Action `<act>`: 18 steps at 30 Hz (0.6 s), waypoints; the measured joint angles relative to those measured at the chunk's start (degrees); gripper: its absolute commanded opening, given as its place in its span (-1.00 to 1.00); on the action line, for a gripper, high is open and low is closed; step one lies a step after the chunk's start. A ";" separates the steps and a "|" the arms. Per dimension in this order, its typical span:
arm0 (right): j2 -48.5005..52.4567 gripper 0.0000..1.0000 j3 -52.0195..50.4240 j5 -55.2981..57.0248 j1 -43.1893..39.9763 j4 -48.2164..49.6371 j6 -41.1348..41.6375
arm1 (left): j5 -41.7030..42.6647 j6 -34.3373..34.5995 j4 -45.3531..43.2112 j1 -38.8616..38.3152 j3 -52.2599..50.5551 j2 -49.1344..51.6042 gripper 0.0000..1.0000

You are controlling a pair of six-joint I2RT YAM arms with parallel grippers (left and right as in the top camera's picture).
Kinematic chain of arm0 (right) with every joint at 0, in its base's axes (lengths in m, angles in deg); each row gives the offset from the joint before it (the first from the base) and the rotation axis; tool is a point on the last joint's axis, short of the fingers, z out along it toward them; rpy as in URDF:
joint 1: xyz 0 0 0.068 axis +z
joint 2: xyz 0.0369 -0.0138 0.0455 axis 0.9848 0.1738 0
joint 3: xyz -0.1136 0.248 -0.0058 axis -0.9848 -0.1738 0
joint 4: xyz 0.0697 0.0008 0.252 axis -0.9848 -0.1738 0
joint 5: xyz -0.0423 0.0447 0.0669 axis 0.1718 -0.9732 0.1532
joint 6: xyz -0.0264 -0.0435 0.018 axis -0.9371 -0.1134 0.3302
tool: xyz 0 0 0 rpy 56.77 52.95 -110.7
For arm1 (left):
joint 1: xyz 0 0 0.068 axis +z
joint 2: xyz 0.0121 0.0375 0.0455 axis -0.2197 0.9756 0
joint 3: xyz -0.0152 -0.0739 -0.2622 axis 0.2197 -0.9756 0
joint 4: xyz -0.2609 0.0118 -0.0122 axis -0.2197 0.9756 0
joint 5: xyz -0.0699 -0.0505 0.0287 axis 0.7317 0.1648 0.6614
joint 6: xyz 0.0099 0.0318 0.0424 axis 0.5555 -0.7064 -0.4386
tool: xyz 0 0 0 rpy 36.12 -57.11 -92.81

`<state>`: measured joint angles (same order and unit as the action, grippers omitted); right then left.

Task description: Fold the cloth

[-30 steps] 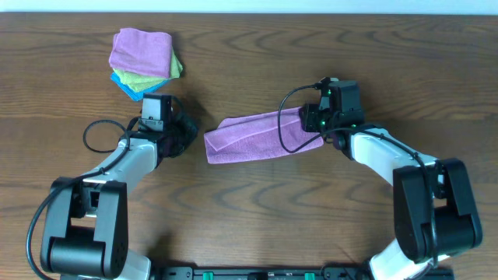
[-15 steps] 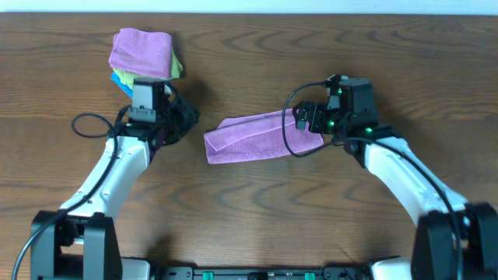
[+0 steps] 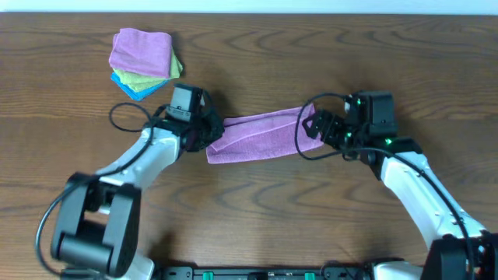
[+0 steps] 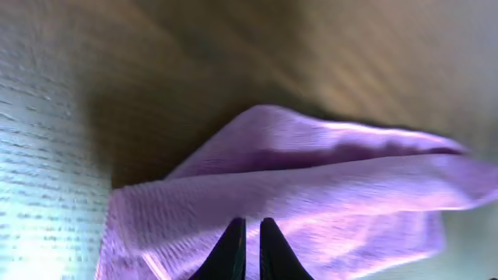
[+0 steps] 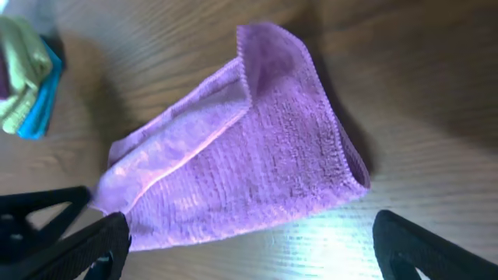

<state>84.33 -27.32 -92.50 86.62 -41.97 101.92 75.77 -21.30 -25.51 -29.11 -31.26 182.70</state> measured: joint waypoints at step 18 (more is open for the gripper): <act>0.11 0.99 -16.35 -2.40 -0.37 19.80 10.84 | -0.81 -1.97 -0.74 -0.15 0.07 5.03 -0.88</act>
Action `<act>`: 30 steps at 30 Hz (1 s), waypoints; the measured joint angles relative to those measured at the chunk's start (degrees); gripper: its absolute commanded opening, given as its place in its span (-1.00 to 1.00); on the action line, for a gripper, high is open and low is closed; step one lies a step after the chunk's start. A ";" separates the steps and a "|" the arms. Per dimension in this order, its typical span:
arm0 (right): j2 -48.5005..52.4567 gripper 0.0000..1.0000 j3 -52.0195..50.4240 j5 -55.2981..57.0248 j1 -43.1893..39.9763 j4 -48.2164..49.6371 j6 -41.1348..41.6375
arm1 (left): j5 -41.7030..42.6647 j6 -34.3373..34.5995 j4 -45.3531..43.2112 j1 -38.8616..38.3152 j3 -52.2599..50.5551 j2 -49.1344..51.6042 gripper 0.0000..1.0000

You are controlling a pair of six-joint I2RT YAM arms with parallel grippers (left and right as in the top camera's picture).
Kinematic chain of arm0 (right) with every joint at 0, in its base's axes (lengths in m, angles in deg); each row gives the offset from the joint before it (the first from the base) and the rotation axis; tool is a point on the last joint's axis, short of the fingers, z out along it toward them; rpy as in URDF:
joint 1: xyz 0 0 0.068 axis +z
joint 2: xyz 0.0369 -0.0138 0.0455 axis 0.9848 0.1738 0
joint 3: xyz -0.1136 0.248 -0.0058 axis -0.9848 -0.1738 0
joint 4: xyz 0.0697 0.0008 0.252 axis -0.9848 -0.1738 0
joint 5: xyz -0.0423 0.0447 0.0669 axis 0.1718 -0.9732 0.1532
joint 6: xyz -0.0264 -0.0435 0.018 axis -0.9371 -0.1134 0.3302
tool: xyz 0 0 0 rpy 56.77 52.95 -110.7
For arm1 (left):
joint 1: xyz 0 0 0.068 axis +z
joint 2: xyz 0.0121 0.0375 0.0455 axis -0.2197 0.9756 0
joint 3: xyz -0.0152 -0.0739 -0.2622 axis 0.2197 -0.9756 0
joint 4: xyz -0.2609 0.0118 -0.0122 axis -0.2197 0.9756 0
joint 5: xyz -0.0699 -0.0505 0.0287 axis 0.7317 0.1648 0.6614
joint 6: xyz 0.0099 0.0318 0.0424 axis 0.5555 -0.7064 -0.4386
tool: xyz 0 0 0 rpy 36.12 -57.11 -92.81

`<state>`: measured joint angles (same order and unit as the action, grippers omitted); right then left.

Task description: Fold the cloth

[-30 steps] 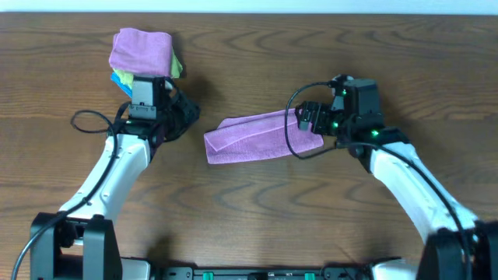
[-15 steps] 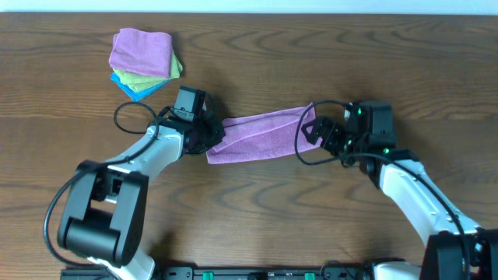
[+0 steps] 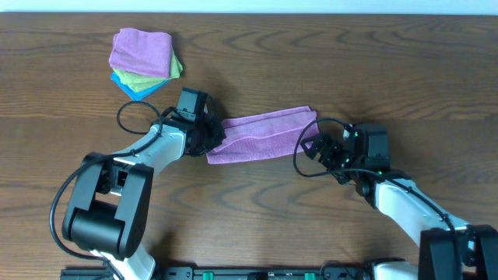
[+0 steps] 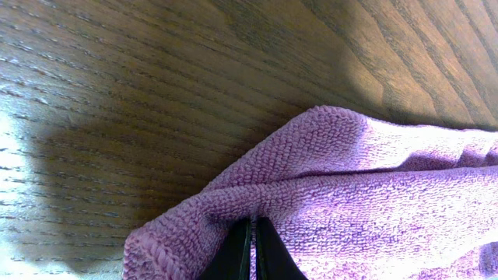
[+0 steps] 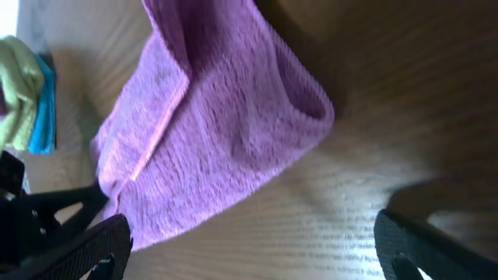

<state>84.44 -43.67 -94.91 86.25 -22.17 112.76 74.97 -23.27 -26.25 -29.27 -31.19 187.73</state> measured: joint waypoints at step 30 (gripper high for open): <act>20.24 -0.97 0.11 9.46 7.85 40.57 3.48 | -0.17 0.00 1.07 0.00 0.26 0.00 -0.89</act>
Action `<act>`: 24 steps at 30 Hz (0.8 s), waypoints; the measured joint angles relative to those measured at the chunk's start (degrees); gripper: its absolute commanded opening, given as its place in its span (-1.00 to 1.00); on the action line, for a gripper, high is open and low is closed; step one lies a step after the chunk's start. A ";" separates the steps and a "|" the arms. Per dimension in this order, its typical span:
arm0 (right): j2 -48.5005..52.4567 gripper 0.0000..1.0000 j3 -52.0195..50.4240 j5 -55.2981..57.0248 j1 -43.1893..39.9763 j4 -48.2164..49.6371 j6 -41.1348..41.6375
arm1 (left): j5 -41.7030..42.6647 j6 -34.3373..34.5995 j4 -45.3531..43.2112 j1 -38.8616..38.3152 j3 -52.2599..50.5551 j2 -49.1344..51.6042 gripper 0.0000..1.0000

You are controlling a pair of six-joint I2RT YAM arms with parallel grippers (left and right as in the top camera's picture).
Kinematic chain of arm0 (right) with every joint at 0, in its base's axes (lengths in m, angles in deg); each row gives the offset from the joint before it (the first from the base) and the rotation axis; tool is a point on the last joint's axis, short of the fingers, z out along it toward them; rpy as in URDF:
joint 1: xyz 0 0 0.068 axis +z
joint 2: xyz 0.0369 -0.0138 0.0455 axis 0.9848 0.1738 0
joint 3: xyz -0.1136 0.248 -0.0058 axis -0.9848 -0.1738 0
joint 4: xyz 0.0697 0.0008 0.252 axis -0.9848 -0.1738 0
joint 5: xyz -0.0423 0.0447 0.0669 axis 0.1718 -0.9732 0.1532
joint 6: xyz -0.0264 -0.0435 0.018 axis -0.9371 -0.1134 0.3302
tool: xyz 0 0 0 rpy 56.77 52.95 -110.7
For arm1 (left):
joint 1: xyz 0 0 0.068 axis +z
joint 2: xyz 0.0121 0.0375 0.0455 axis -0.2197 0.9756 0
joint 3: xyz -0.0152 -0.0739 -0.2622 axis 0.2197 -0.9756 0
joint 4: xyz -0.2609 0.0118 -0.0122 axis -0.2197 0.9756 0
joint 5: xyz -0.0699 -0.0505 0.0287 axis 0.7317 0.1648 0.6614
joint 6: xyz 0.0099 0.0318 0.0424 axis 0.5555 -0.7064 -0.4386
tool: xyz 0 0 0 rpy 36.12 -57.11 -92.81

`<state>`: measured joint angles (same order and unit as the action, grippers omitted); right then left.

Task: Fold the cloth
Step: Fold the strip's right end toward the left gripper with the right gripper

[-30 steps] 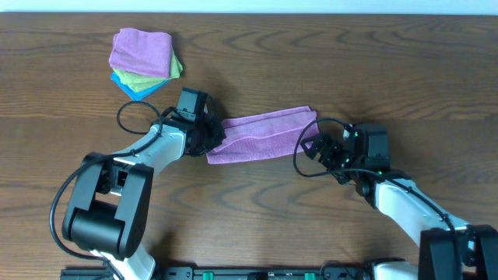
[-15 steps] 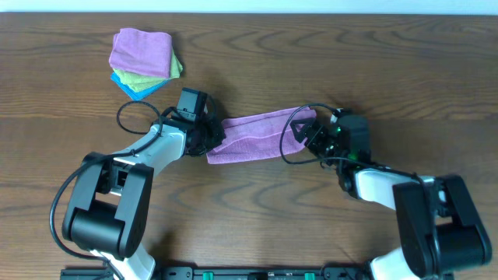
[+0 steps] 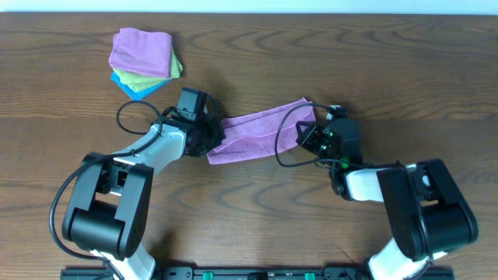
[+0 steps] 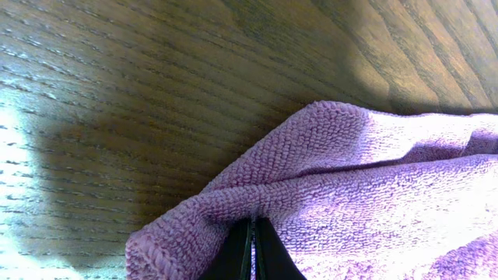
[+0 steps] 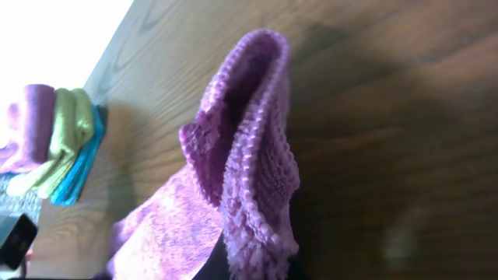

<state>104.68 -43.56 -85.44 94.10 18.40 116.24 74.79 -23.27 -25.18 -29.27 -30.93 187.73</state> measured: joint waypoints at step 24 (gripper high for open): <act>-11.93 -0.97 8.15 -2.21 15.08 -16.06 -8.26 | 0.00 0.00 0.28 0.02 0.15 0.00 -0.89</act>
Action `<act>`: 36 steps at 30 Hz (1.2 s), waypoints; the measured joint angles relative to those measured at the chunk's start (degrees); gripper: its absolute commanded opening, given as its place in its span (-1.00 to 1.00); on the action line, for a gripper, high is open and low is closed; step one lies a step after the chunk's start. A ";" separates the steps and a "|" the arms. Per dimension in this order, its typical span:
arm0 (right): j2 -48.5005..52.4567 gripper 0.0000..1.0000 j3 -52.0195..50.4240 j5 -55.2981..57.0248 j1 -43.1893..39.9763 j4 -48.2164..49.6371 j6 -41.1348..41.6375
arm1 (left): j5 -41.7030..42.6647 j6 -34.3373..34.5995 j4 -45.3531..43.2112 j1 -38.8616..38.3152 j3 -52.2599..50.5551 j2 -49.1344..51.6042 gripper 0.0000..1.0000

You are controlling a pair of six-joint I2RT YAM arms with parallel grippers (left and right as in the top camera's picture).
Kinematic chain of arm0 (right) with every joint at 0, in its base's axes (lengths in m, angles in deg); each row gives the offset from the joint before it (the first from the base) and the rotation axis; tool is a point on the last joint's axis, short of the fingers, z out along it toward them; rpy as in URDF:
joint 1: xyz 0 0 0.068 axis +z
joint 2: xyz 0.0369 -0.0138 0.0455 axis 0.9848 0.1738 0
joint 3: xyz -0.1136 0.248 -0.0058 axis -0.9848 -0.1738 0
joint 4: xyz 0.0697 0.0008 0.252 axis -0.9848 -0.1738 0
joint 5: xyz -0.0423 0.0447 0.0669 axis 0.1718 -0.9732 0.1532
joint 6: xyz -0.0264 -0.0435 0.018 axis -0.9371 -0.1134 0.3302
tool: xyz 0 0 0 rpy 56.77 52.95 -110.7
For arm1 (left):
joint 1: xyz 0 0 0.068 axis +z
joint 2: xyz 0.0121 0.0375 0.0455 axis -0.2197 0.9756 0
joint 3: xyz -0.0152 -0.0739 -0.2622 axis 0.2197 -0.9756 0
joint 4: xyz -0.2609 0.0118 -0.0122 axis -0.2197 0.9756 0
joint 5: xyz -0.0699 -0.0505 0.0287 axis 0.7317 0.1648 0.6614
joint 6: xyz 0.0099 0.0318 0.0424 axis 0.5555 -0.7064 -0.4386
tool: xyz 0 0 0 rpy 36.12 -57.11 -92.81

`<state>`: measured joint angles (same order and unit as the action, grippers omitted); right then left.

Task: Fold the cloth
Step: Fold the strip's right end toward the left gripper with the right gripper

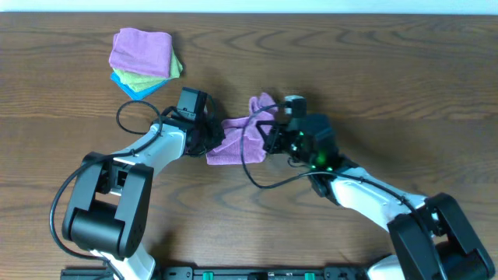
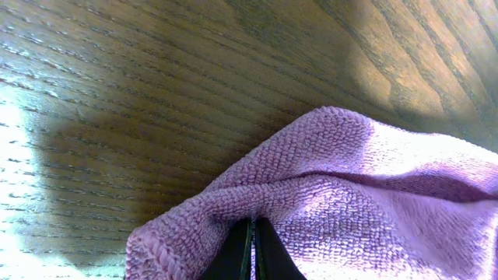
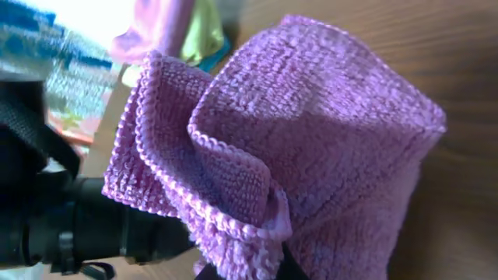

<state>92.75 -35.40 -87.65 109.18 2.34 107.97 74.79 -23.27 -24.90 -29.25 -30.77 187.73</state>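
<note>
The purple cloth [image 1: 231, 140] lies mid-table, its right end raised and bunched [image 1: 262, 103] over the rest. My left gripper [image 1: 212, 140] pins the left end against the wood; in the left wrist view its fingertips [image 2: 253, 250] are shut on the cloth's [image 2: 366, 194] edge. My right gripper [image 1: 265, 131] holds the raised right end close to the left gripper. In the right wrist view the cloth [image 3: 327, 132] hangs doubled over the shut fingers [image 3: 247, 272], which it mostly hides.
A stack of folded cloths [image 1: 145, 56], purple over green over blue, sits at the back left and shows blurred in the right wrist view [image 3: 171, 31]. The left arm's black body [image 3: 70, 225] is close beside the right gripper. Bare wood table [image 1: 405, 70] surrounds the work.
My right gripper has moved left with the cloth's right end, lifting it over the middle. The cloth now spans about half its former length. The left gripper has stayed put.
First the cloth lay stretched between both arms, left gripper shut on its left end, right gripper open beside its right end. Then the right gripper stood open further back. Then it was shut on the right end, and now that end is carried over toward the left.
</note>
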 measured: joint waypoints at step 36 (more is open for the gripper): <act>6.40 -0.97 5.81 3.34 8.66 -2.58 -3.30 | -0.07 -4.66 7.15 6.49 0.90 -10.05 -0.89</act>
<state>99.15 -29.59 -84.30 117.83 -0.24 104.67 74.73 -27.92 -17.75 -22.75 -29.88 177.67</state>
